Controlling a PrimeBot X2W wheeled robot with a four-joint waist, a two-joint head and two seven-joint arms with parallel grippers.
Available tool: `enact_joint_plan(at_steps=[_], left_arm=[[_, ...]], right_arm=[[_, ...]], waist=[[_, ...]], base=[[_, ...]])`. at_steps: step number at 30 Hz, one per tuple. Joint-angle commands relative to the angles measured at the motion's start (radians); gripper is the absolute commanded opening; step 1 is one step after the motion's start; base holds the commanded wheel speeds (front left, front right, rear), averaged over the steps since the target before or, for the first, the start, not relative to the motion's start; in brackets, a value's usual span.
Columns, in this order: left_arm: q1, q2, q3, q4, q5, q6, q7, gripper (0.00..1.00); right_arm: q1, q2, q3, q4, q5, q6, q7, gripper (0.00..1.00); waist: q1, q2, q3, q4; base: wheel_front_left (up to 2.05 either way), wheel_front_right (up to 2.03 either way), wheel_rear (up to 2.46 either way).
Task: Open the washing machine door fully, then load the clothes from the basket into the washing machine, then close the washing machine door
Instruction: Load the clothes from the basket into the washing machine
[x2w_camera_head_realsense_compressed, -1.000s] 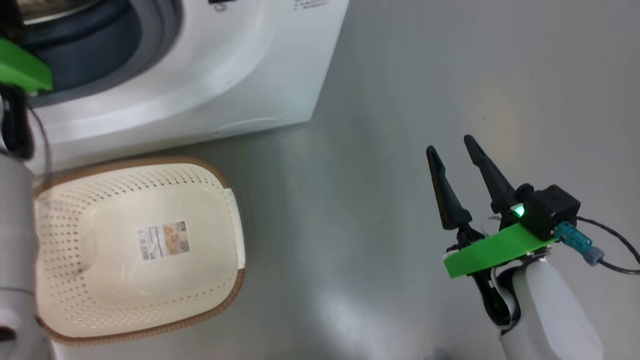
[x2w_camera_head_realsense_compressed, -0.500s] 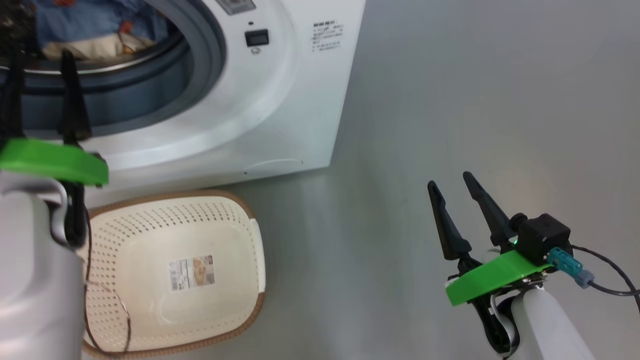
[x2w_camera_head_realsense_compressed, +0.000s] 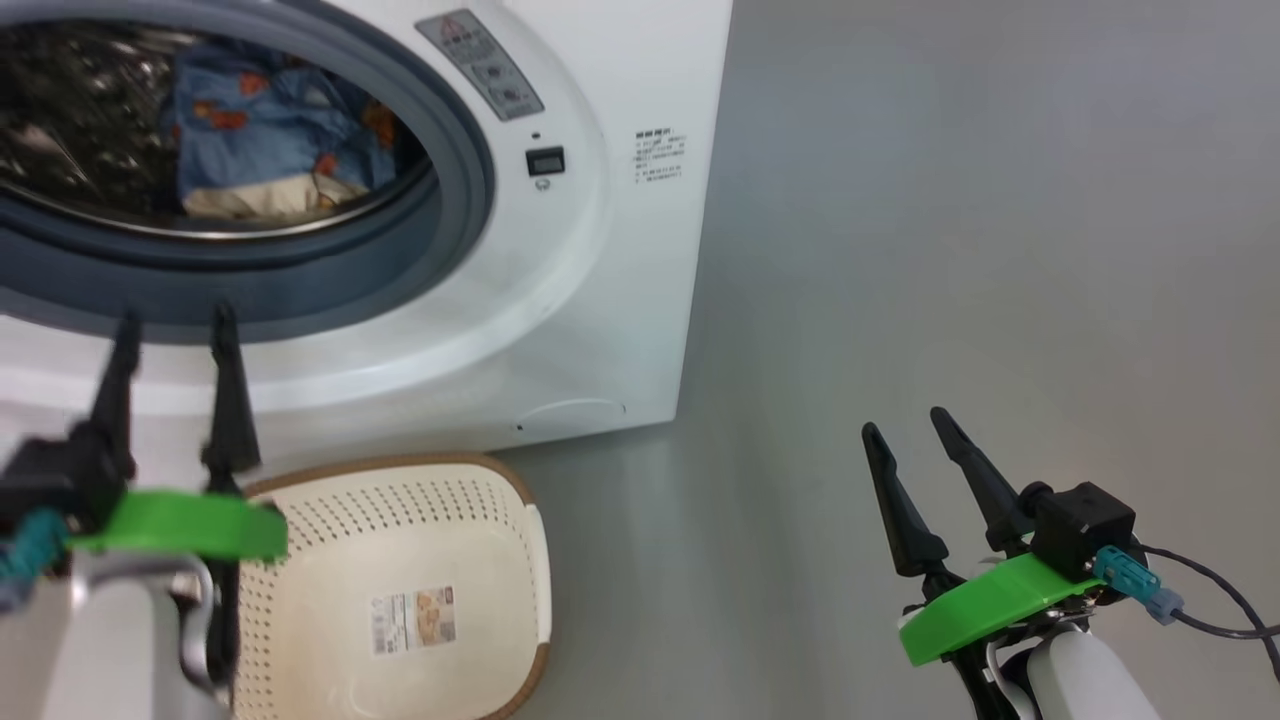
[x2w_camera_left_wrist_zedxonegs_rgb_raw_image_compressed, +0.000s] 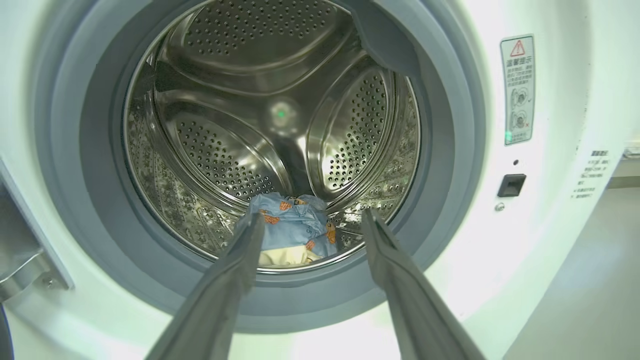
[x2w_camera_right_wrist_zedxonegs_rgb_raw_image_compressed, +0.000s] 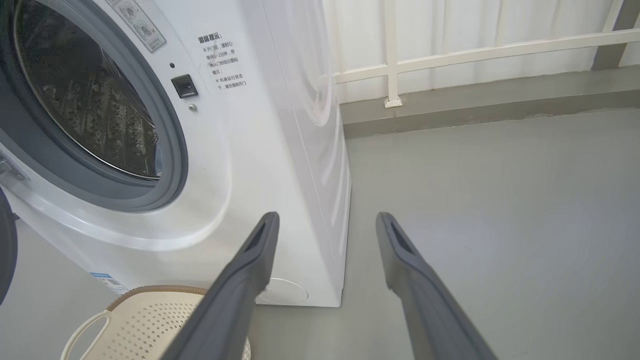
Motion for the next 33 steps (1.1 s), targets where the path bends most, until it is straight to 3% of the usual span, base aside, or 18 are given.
enact_joint_plan(at_steps=[1, 15, 33], left_arm=[[0.038, 0.023, 0.035, -0.051, 0.017, 0.007, -0.005, 1.0], [0.386, -0.047, 0.067, -0.277, 0.072, 0.032, -0.005, 1.0], [0.575, -0.075, 0.048, -0.351, 0.084, 0.057, -0.005, 1.0]], right_arm=[[0.013, 0.006, 0.015, -0.021, 0.002, 0.002, -0.005, 1.0], [0.066, 0.006, 0.005, -0.023, -0.016, 0.002, -0.005, 1.0], [0.108, 0.006, -0.003, -0.023, -0.036, 0.002, -0.005, 1.0]], waist=[[0.0, 0.0, -0.042, 0.007], [0.0, 0.0, -0.147, 0.021], [0.0, 0.0, -0.227, 0.022]], base=[[0.0, 0.0, 0.0], [0.0, 0.0, 0.0], [0.0, 0.0, 0.0]])
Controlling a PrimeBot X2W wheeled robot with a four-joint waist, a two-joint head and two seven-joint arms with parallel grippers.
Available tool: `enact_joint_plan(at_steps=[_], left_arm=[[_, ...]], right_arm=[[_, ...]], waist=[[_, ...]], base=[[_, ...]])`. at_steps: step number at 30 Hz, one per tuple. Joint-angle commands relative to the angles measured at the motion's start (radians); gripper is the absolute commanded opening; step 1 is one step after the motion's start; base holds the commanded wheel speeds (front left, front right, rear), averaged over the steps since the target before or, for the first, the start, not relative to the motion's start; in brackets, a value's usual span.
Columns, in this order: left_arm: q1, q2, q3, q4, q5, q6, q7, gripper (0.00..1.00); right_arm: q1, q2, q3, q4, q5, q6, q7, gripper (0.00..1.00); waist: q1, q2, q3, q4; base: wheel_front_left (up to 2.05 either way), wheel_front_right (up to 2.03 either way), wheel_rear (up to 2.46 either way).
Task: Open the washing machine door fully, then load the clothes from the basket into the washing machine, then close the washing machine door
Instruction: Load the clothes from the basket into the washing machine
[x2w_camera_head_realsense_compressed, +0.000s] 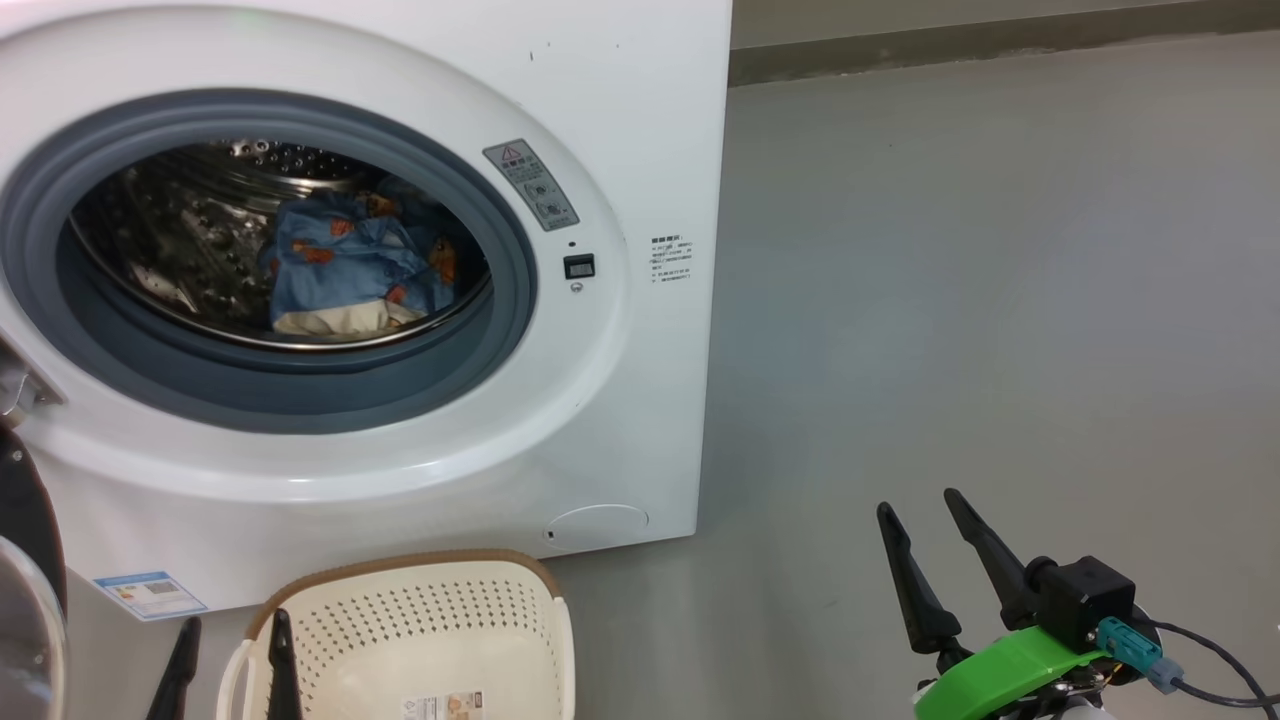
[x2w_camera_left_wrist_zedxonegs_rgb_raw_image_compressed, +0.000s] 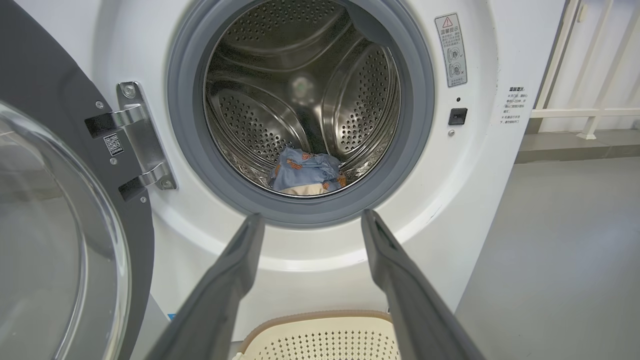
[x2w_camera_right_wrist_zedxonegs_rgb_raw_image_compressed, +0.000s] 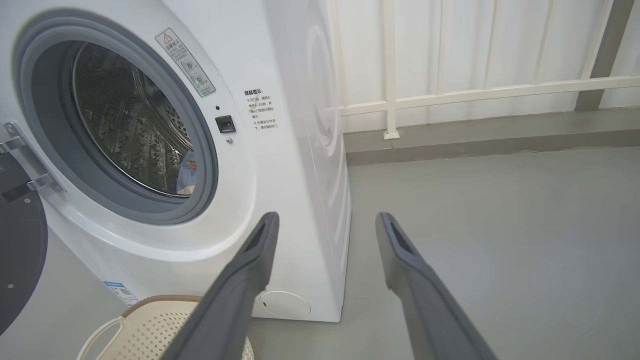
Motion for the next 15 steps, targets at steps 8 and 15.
enact_joint_plan(at_steps=[8, 15], left_arm=[[0.015, -0.001, 0.008, -0.04, 0.001, 0.029, -0.005, 1.0], [0.02, -0.001, 0.004, -0.042, -0.031, 0.038, -0.005, 1.0]], right_arm=[[0.0, 0.004, 0.02, -0.045, -0.017, 0.002, -0.005, 1.0], [0.004, 0.004, 0.015, -0.05, -0.022, 0.002, -0.005, 1.0]], waist=[[0.0, 0.0, -0.008, 0.0], [0.0, 0.0, -0.008, 0.003]], base=[[0.0, 0.0, 0.0], [0.0, 0.0, 0.0]])
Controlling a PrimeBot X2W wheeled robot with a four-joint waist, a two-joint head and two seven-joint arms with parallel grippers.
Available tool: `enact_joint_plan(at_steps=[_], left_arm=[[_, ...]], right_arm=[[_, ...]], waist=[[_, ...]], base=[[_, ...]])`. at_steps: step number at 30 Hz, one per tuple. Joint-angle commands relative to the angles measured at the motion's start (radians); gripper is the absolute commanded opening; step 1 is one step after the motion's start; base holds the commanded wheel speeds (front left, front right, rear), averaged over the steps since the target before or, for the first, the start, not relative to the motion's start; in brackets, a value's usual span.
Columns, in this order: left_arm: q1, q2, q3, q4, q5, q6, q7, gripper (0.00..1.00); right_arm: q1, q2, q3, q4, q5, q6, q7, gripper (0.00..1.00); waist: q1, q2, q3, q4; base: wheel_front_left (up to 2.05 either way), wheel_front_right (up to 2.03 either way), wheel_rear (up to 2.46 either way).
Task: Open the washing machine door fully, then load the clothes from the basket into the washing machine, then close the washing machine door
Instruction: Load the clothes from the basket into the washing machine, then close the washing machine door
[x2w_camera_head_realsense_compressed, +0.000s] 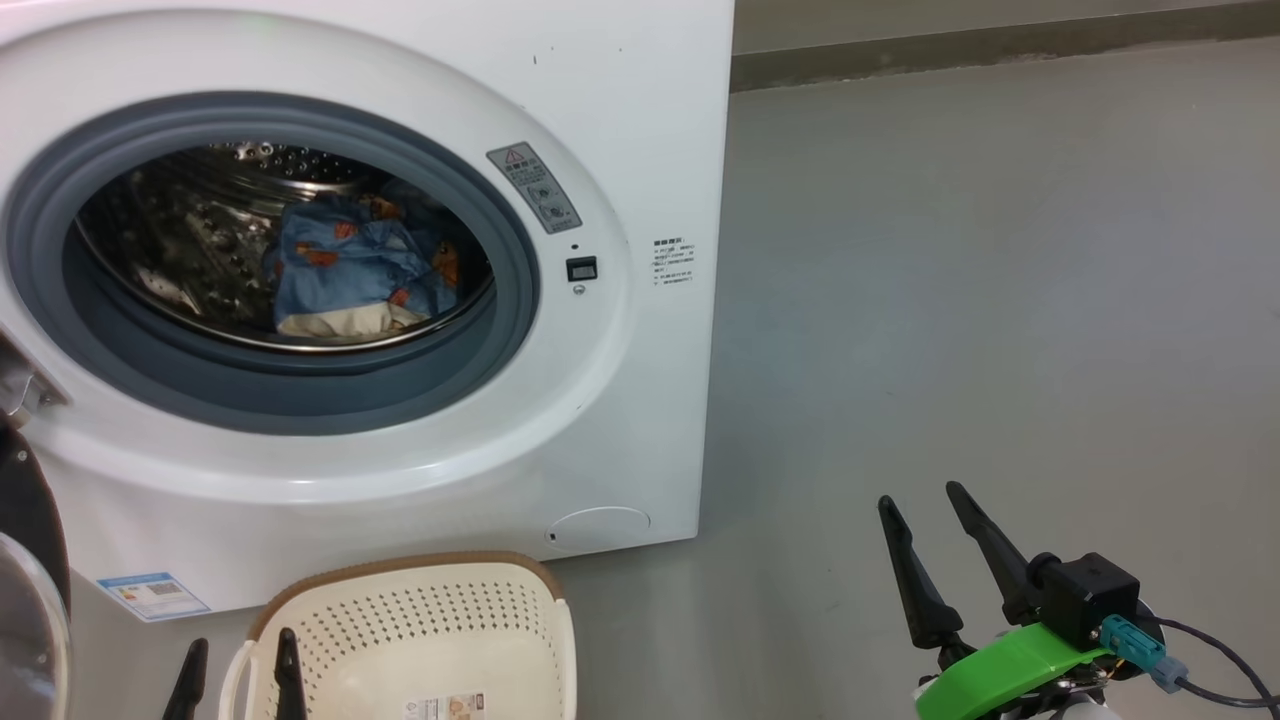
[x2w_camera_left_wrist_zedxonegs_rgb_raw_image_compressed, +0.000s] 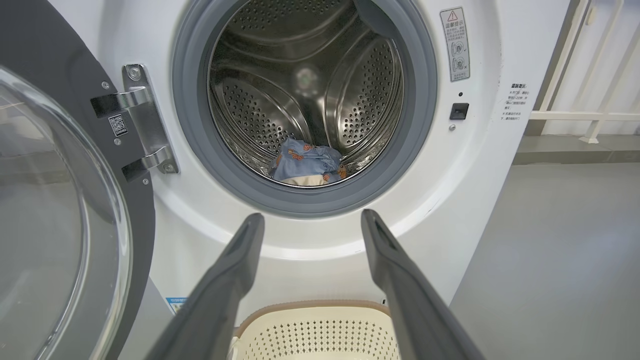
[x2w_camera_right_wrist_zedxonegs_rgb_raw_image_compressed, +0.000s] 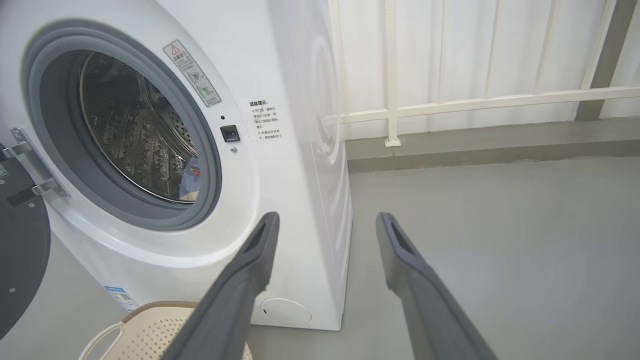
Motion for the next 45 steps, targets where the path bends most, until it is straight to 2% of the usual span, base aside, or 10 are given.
enact_joint_plan(at_steps=[1, 22, 33, 45], left_arm=[[-0.021, 0.002, 0.029, -0.031, -0.012, 0.003, -0.005, 1.0], [-0.045, 0.002, 0.047, -0.018, -0.004, 0.012, -0.005, 1.0], [-0.062, 0.002, 0.047, -0.013, 0.007, 0.0, -0.005, 1.0], [-0.074, 0.002, 0.05, -0.016, 0.006, 0.006, -0.005, 1.0]], right_arm=[[0.002, 0.004, 0.018, -0.027, -0.016, 0.002, -0.005, 1.0], [-0.002, 0.004, 0.009, -0.032, -0.007, 0.002, -0.005, 1.0], [-0.005, 0.004, 0.0, -0.031, -0.006, 0.002, -0.005, 1.0], [-0.009, 0.004, -0.011, -0.041, -0.011, 0.002, -0.005, 1.0]], waist=[[0.0, 0.0, 0.001, 0.0], [0.0, 0.0, 0.013, 0.005], [0.0, 0.0, 0.018, 0.008], [0.0, 0.0, 0.026, 0.016]], base=[[0.0, 0.0, 0.0], [-0.11, 0.09, 0.02], [-1.5, 1.5, 0.0], [-1.22, 1.22, 0.0]])
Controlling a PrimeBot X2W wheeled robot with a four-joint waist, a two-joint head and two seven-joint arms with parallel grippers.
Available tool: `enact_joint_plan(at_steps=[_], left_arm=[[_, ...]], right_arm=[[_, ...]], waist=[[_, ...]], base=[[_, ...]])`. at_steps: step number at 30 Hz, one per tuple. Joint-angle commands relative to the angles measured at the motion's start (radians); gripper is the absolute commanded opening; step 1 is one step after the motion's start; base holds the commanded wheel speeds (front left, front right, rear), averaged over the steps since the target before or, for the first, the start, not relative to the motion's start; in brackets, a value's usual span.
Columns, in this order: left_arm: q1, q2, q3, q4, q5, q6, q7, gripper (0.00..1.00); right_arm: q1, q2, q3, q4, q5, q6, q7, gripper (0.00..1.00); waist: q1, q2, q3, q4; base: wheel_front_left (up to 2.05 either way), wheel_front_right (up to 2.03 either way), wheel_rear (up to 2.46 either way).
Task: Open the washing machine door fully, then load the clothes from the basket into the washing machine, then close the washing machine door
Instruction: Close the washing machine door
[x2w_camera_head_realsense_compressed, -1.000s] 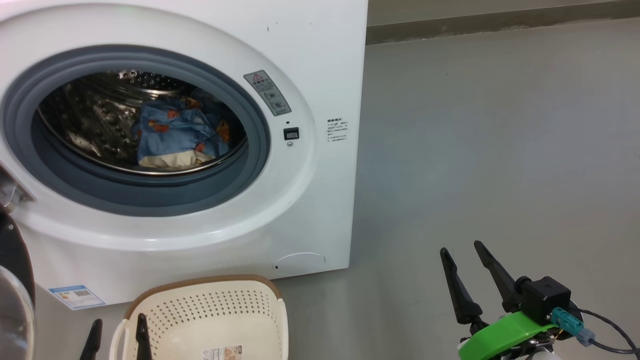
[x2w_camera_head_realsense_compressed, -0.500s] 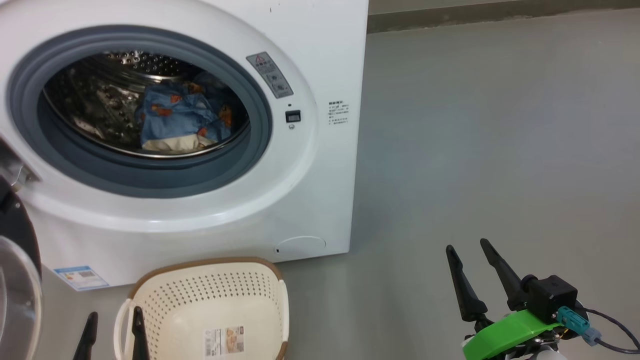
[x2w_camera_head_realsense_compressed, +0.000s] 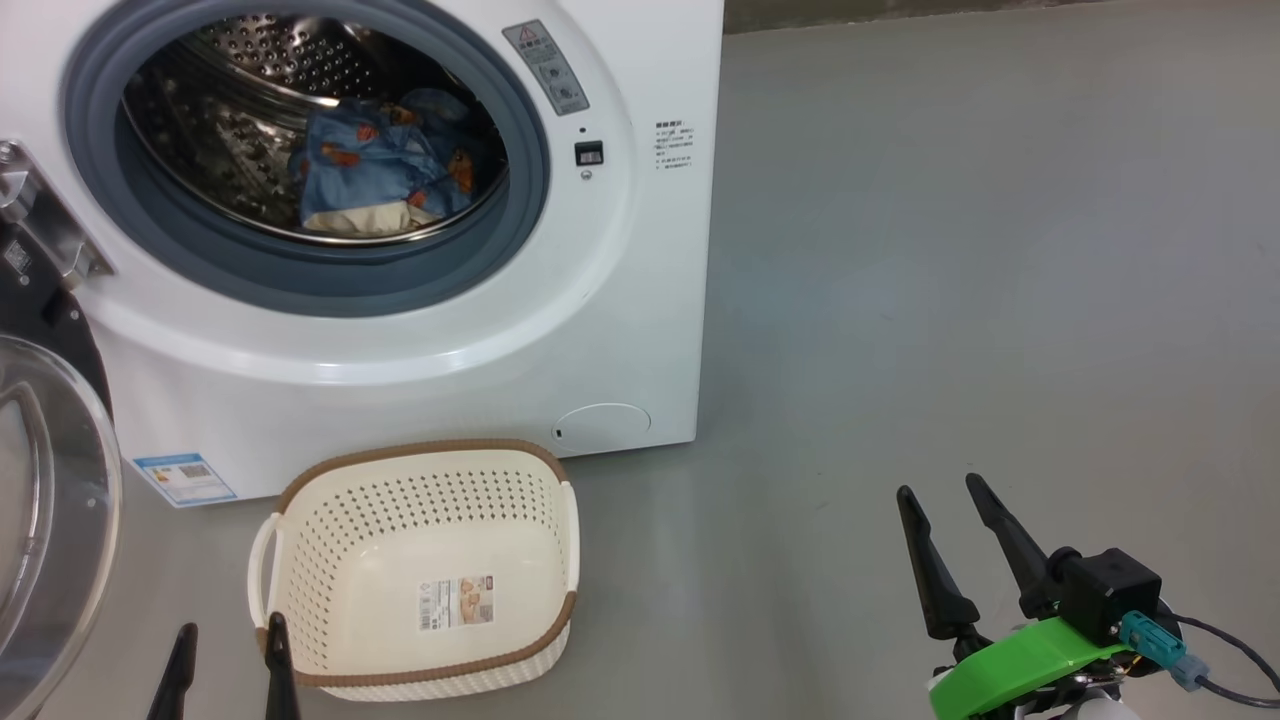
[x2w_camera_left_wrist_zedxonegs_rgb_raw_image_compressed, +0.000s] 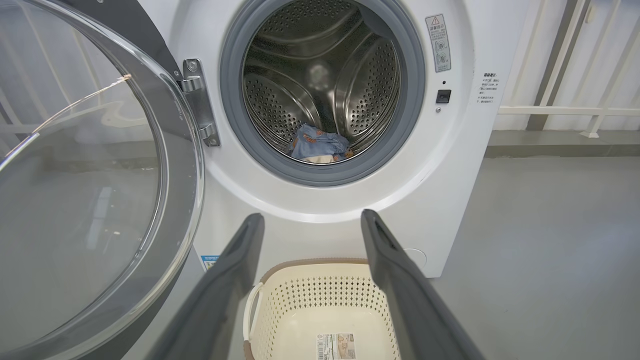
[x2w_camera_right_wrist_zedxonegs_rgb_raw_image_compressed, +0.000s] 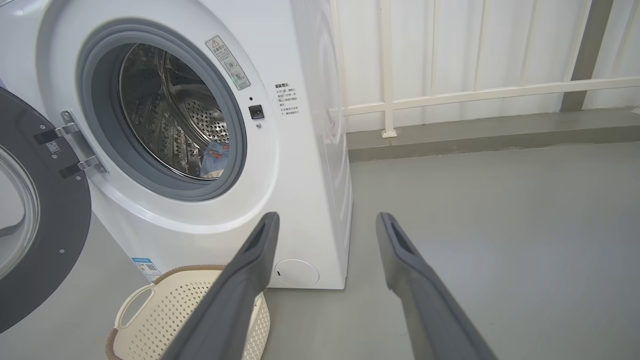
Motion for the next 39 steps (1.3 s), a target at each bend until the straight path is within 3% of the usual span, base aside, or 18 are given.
enact_joint_plan(at_steps=[1, 20, 39], left_arm=[[-0.05, 0.004, 0.034, -0.02, 0.008, 0.006, -0.005, 1.0], [-0.049, 0.004, 0.031, -0.029, -0.02, 0.008, -0.005, 1.0], [-0.041, 0.004, 0.052, -0.018, -0.056, 0.043, -0.005, 1.0]], right_arm=[[-0.01, 0.004, 0.02, -0.029, -0.012, 0.002, -0.005, 1.0], [-0.006, 0.004, 0.012, -0.043, -0.035, 0.002, -0.005, 1.0], [0.005, 0.004, 0.021, -0.067, -0.093, 0.002, -0.005, 1.0]], waist=[[0.0, 0.0, 0.001, 0.001], [0.0, 0.0, 0.007, 0.033], [0.0, 0.0, -0.008, 0.225]], base=[[-0.38, 0.38, 0.0], [-0.02, 0.02, 0.0], [0.0, 0.0, 0.0]])
